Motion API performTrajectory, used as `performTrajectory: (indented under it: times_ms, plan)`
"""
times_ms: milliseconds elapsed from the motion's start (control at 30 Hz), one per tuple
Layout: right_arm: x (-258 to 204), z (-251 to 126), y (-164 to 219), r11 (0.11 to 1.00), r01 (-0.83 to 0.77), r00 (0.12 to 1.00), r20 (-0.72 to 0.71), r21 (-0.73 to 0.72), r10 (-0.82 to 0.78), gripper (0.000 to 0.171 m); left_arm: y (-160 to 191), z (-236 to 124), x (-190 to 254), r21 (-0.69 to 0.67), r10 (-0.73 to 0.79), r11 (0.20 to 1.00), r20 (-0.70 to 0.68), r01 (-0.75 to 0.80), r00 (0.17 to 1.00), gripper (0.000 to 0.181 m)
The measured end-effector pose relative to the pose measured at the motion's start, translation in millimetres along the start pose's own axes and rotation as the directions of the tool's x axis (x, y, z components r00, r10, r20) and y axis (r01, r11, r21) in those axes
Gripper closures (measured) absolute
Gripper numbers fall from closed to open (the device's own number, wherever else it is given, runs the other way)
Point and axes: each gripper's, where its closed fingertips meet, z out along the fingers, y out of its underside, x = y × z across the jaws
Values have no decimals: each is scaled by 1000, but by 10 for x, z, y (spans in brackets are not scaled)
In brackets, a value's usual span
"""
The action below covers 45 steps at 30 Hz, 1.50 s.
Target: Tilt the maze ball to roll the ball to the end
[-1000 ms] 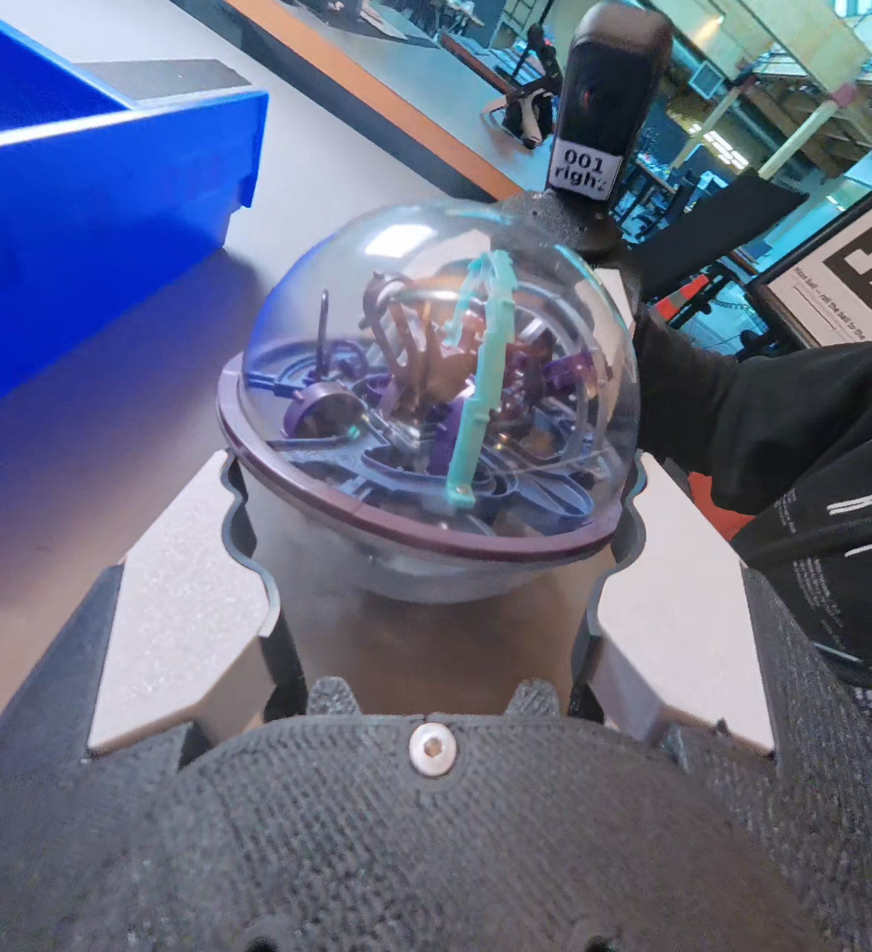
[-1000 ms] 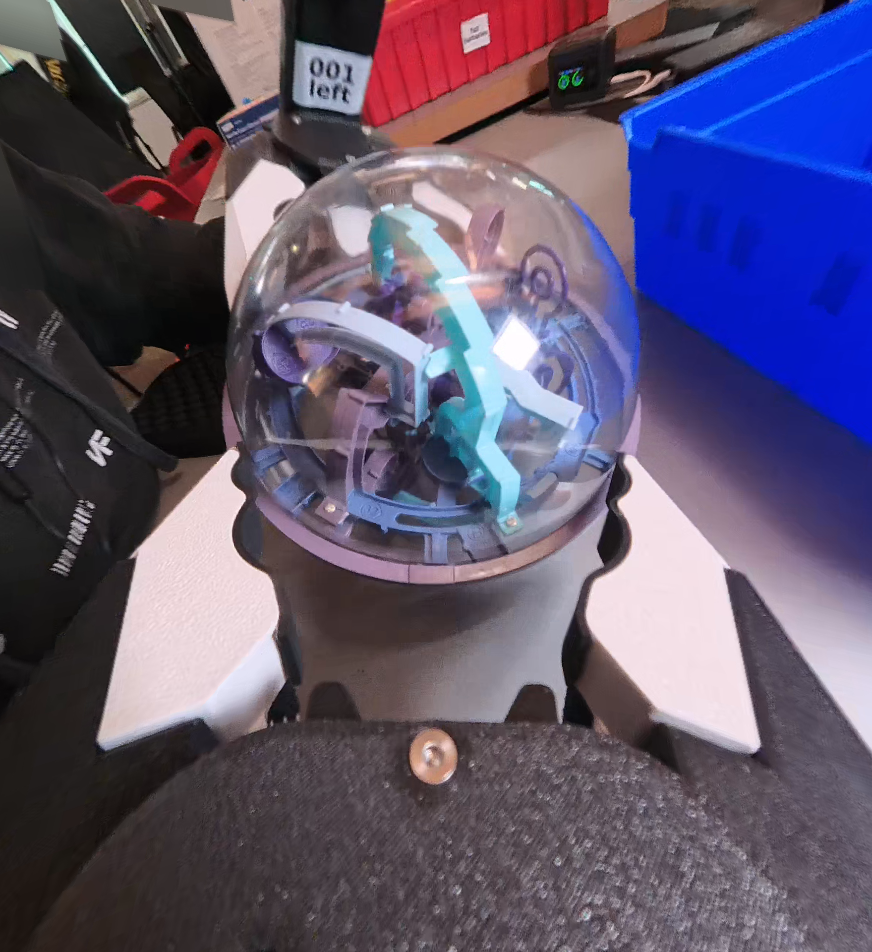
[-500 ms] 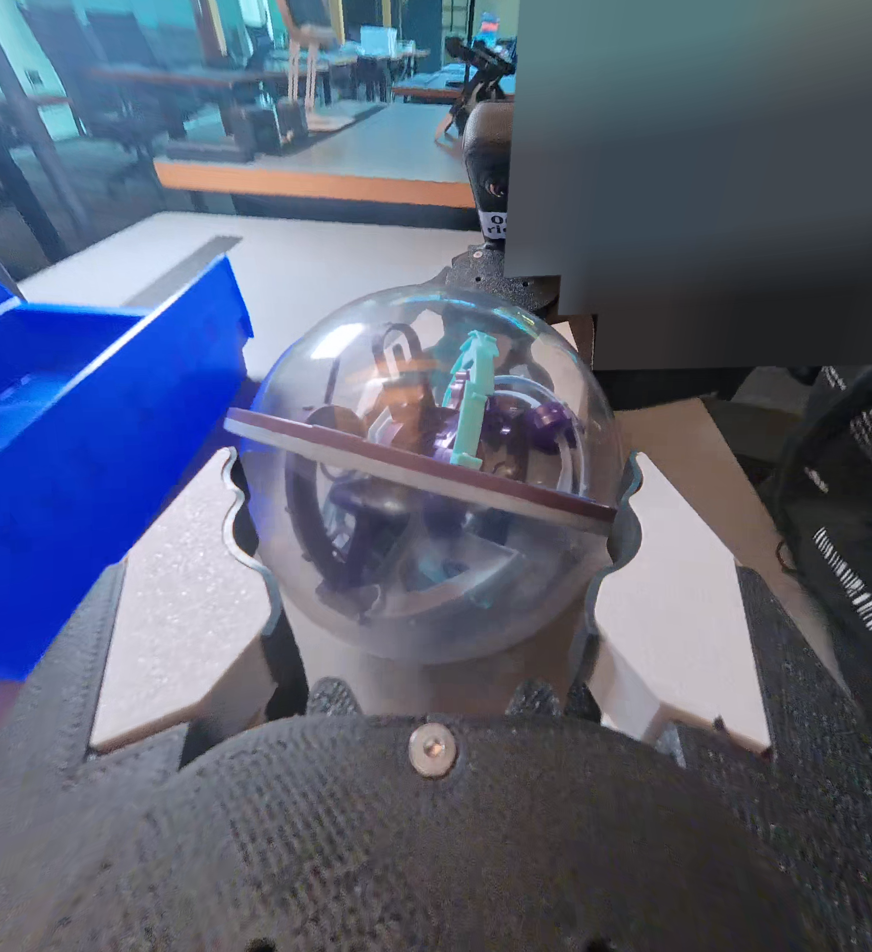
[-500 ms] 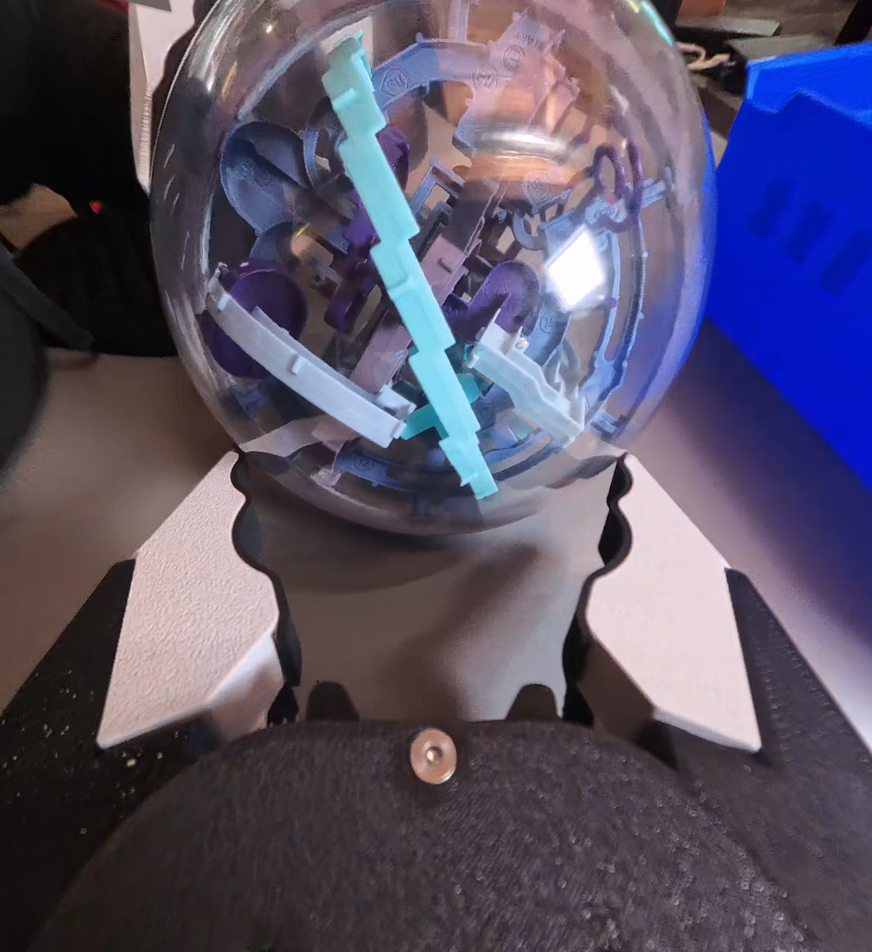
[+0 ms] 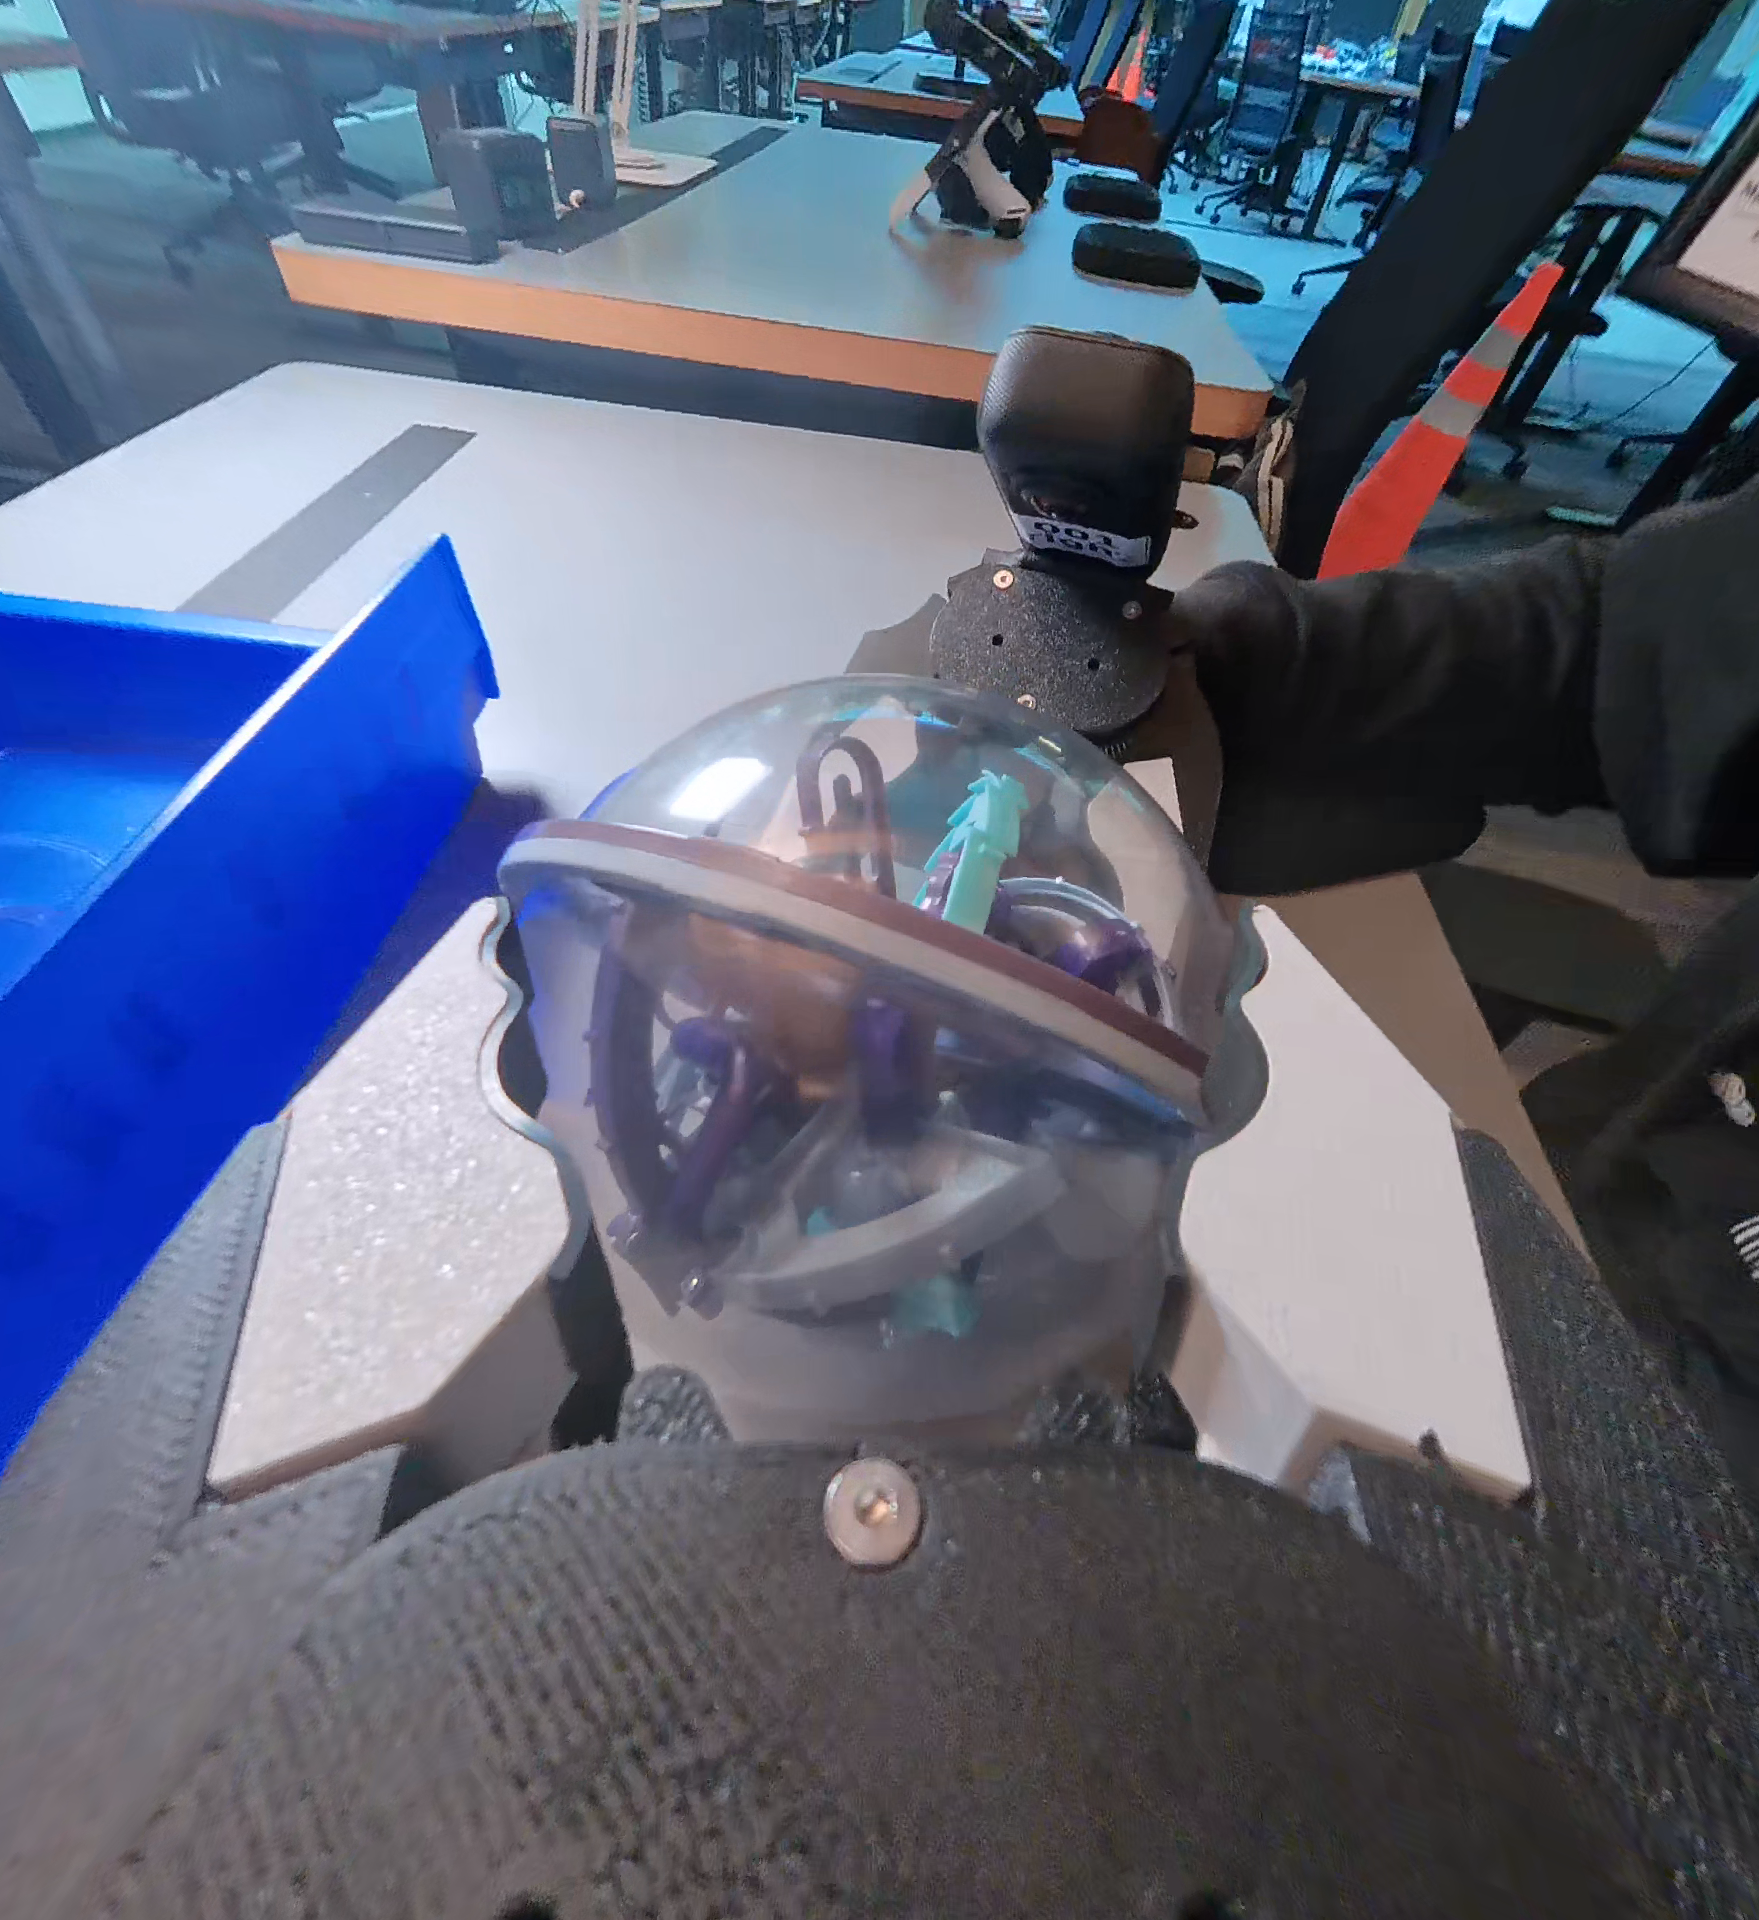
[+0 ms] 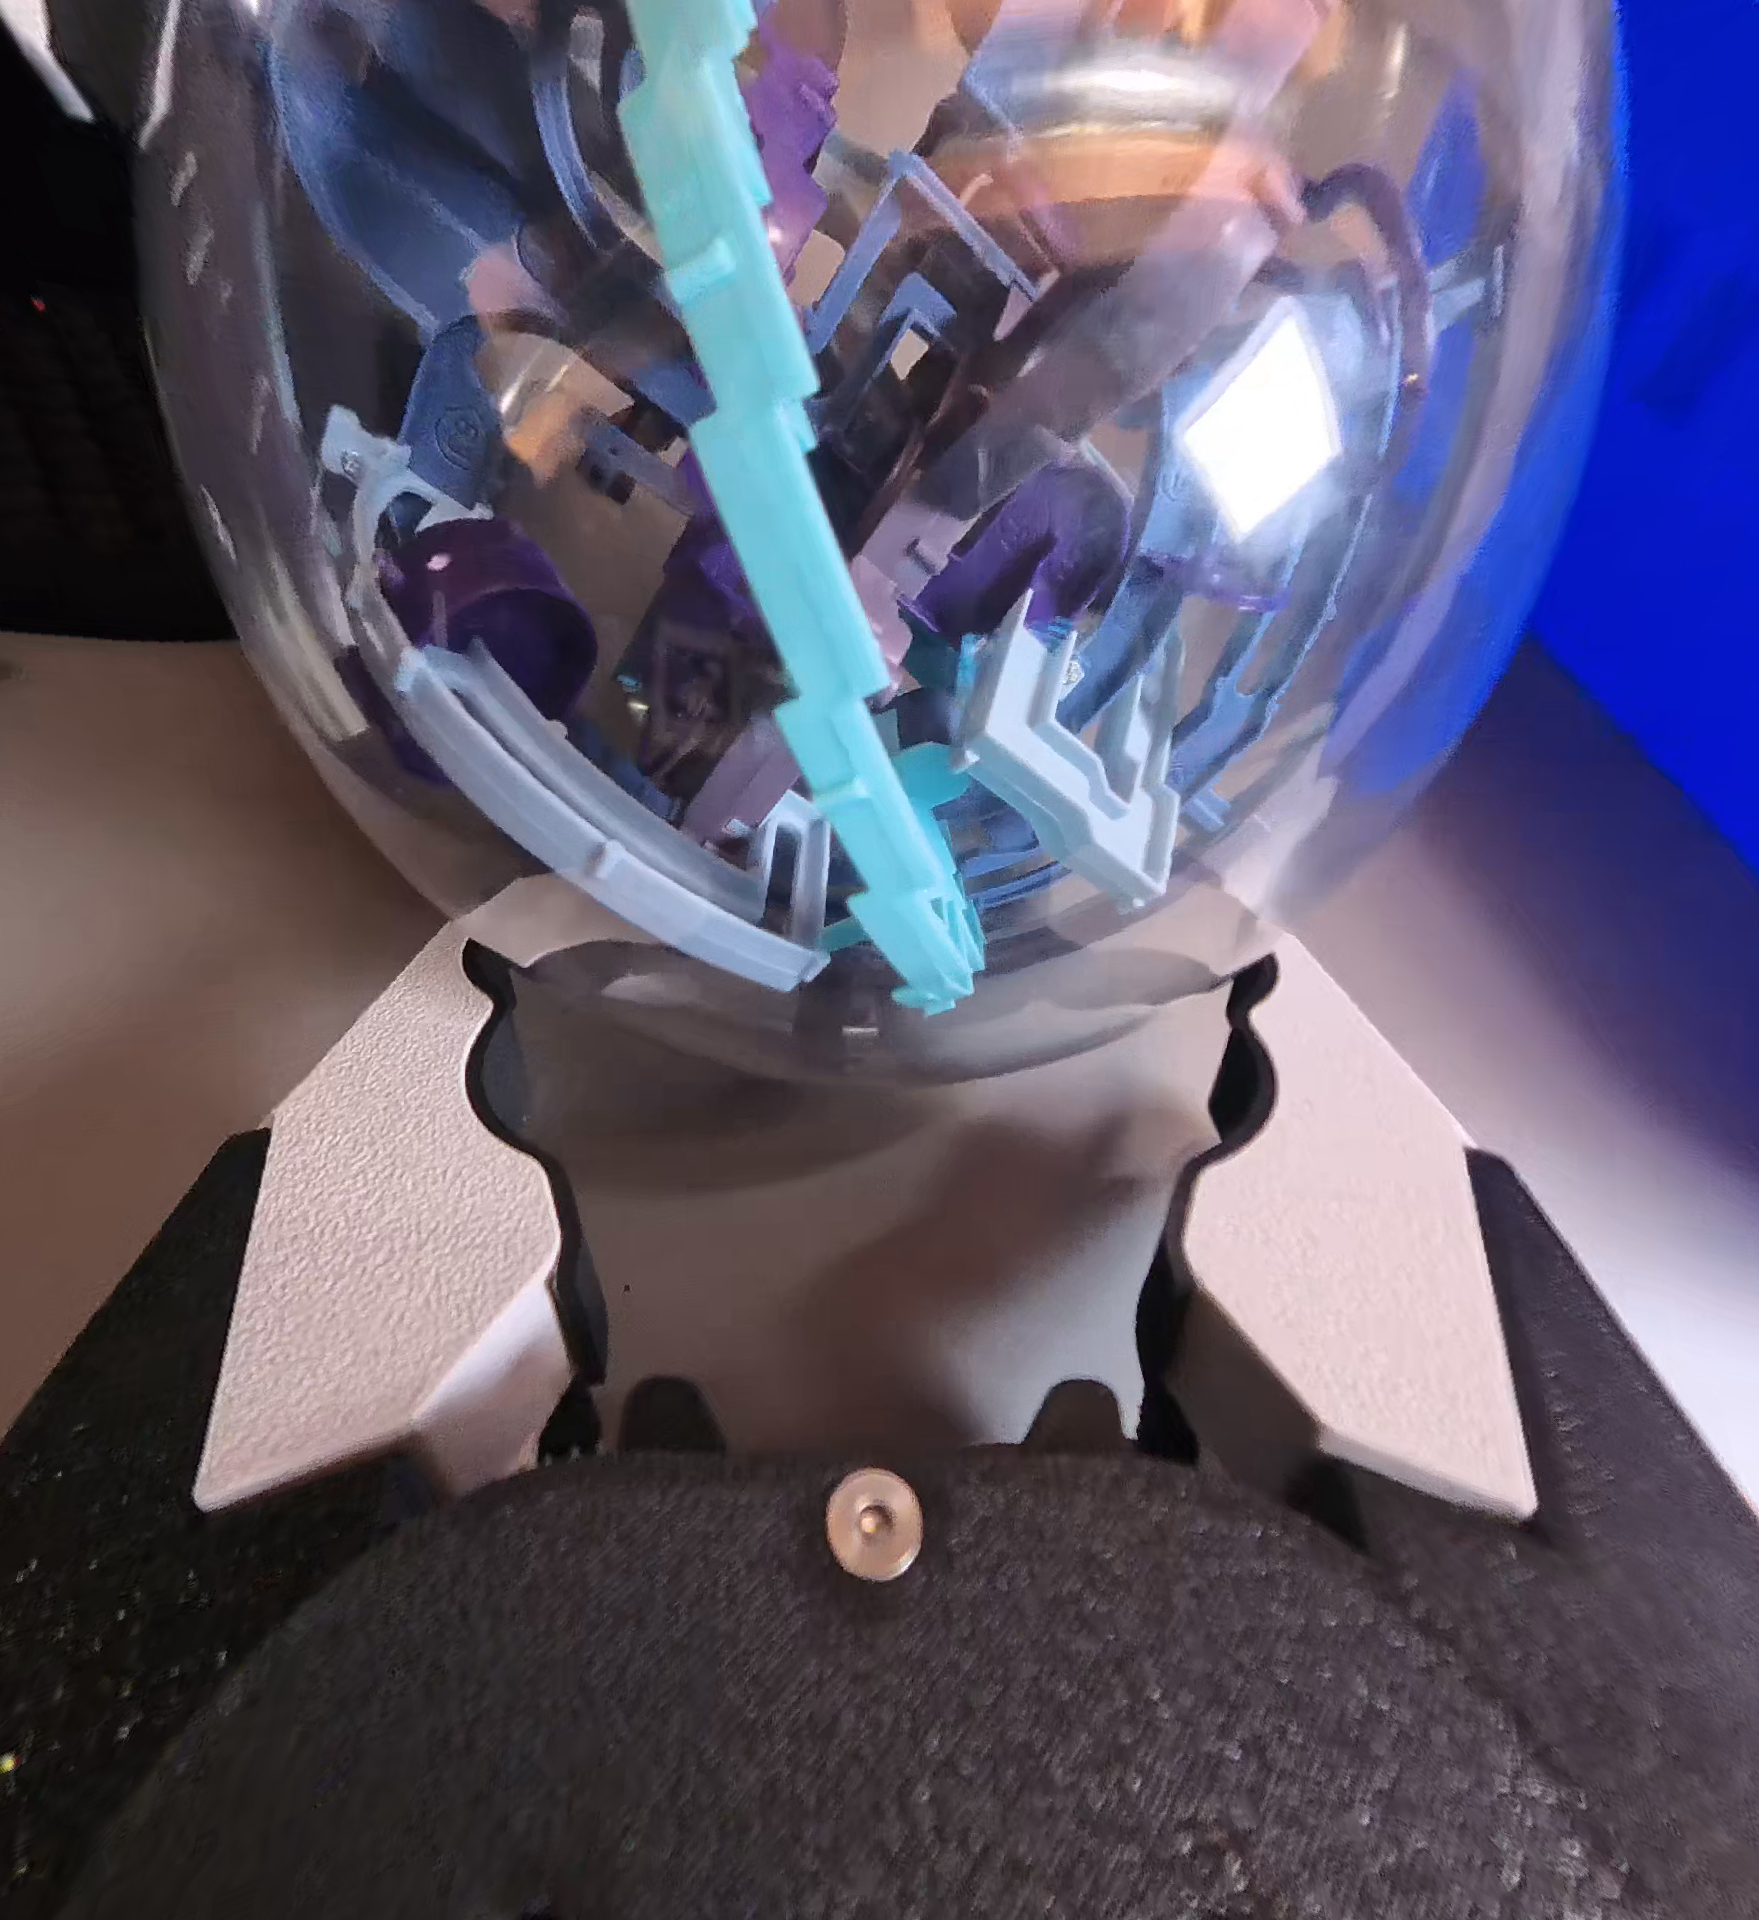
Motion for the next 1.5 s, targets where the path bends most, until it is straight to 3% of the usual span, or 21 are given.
performTrajectory:
  times_ms: [500, 967, 1233, 1500]
  plan:
    - [148, -61, -87, 993, -82, 996, -16, 87, 84, 49, 9, -60, -328, 107, -236, 964, -61, 242, 970, 53]
    - [107, -99, -207, 985, -54, 998, -35, 166, 60, 56, 125, -290, -300, 306, -283, 911, -21, 276, 959, 53]
    - [66, -108, -248, 978, -74, 997, -5, 193, 76, 67, 248, -469, -259, 328, -279, 909, 25, 256, 960, 57]
    - [76, -112, -289, 977, -30, 999, -38, 212, 39, 51, 306, -491, -297, 343, -284, 901, 0, 267, 959, 60]
